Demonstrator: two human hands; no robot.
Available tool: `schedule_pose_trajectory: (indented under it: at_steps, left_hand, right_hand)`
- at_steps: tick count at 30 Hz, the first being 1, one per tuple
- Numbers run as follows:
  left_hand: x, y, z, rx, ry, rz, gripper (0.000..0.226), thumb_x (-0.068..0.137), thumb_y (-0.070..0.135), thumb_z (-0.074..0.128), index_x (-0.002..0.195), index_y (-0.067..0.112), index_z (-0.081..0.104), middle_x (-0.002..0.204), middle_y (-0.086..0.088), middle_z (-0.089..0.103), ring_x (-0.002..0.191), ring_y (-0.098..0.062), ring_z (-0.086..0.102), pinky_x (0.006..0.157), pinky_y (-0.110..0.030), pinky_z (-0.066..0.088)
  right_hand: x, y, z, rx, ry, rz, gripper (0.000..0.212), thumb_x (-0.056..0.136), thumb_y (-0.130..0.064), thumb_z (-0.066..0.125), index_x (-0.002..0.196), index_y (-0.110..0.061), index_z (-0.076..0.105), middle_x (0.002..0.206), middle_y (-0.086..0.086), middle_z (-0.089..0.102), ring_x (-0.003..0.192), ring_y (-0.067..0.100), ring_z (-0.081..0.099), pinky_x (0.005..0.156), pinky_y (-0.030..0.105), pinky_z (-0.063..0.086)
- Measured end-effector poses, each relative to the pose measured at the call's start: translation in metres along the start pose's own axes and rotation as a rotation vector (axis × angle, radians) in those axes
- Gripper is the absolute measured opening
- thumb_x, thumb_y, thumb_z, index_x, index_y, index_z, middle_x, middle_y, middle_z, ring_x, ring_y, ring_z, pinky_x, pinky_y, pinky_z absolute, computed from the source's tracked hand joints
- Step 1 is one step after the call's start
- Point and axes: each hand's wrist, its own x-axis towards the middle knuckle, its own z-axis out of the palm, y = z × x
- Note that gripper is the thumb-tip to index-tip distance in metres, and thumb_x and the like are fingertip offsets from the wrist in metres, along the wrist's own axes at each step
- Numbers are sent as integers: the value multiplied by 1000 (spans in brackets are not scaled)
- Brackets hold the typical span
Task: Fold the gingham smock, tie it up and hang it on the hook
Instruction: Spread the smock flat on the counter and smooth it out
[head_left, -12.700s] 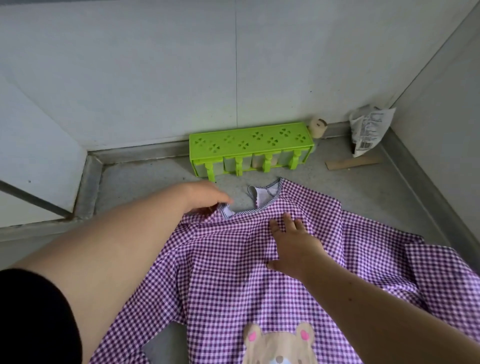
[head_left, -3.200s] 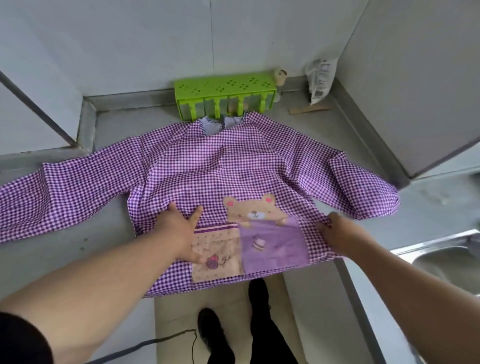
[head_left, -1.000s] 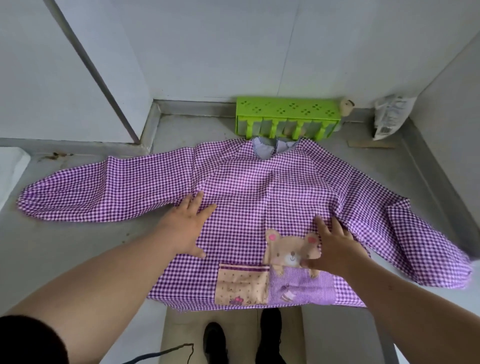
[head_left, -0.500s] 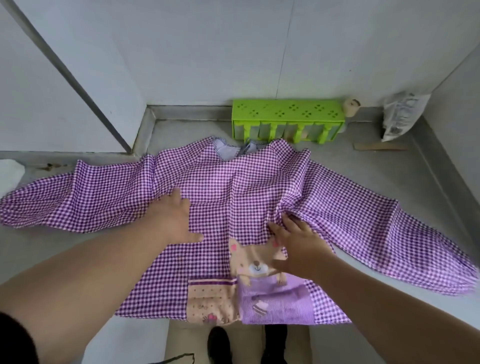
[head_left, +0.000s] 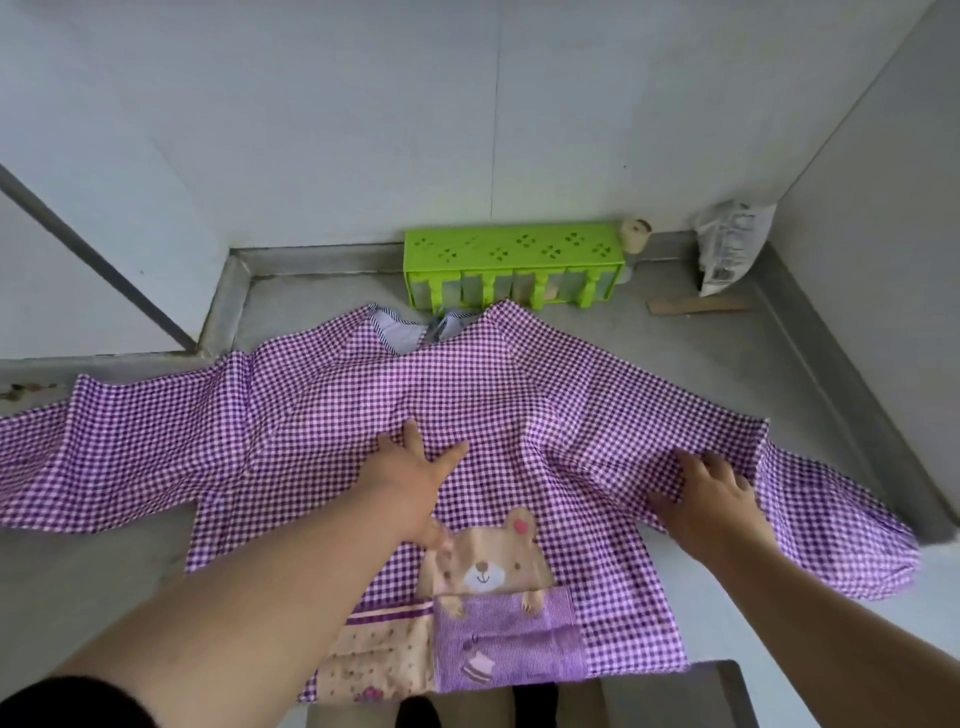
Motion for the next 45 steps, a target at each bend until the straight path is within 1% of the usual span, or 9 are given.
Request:
schedule_pose_trajectory:
  at_steps: [5,11,16,19,23,29,33,39,45]
  left_hand:
    - [2,3,1,-44,-9,-5,136,70,91,67,156,52,-30,170,-26,-27,156,-59,5,118,-53,44]
    - [2,2,6,-51,19,4,136,68,91,67,154,54,-32,169,-24,-30,157,-59,1,119,-56,42]
    - [4,1,5,-83,30,31,135,69,87,71,153,57,-30,168,-23,-33,156,-60,-4,120,-59,38]
    - [3,-2,5,-69,40,68,130,72,86,70,155,58,-27,168,-20,-34,157,-57,-5,120,-61,38]
    - [-4,-18,14,-34,78,97,129,74,87,67,161,50,-20,172,-16,-28,161,-47,-1,123,-61,33]
    - [-14,-36,42,-155,51,-71,141,66,97,60,157,43,-33,170,-18,-33,160,-48,-9,127,-61,26]
    - [-13,-30,41,-174,55,-61,142,65,98,60,156,43,-34,168,-21,-33,159,-51,-10,126,-63,24]
    - [-23,-46,38,-167,89,7,118,80,90,55,165,44,-11,176,-15,-14,161,-44,7,126,-59,27]
    - [-38,-89,57,-176,123,-8,104,87,81,57,167,41,6,178,-9,-1,160,-37,17,127,-54,28]
  right_hand:
    - [14,31,1,-107,-154,-51,101,87,-86,37,163,-40,-11,174,1,-16,160,36,-2,124,60,16]
    - [46,51,-23,-164,-112,189,108,87,-83,40,165,-26,-7,172,18,-3,157,45,6,125,61,19]
    - [5,-30,-27,-108,80,-364,76,99,-66,44,163,-44,11,174,3,11,157,33,18,123,54,26]
    - [-2,-59,0,-168,-137,-458,95,89,-83,43,163,-45,-2,175,-2,-7,161,25,-1,126,52,14]
    - [21,-45,-2,-268,-169,-390,126,72,-91,58,163,-41,-13,172,2,-22,159,25,-16,126,56,4]
    - [34,-42,-26,-487,-111,-329,151,51,-107,45,165,-22,-5,174,8,-7,160,34,6,123,64,19]
    - [10,-96,-14,-421,-25,-566,129,74,-90,56,164,-30,-14,174,11,-10,160,35,0,126,56,14]
    - [-10,-136,10,-471,-207,-623,124,77,-78,70,163,-39,-10,173,9,-17,160,36,-7,117,62,35]
    - [-14,-146,-4,-583,-93,-587,104,79,-83,59,156,-22,24,161,9,29,139,31,45,99,51,53]
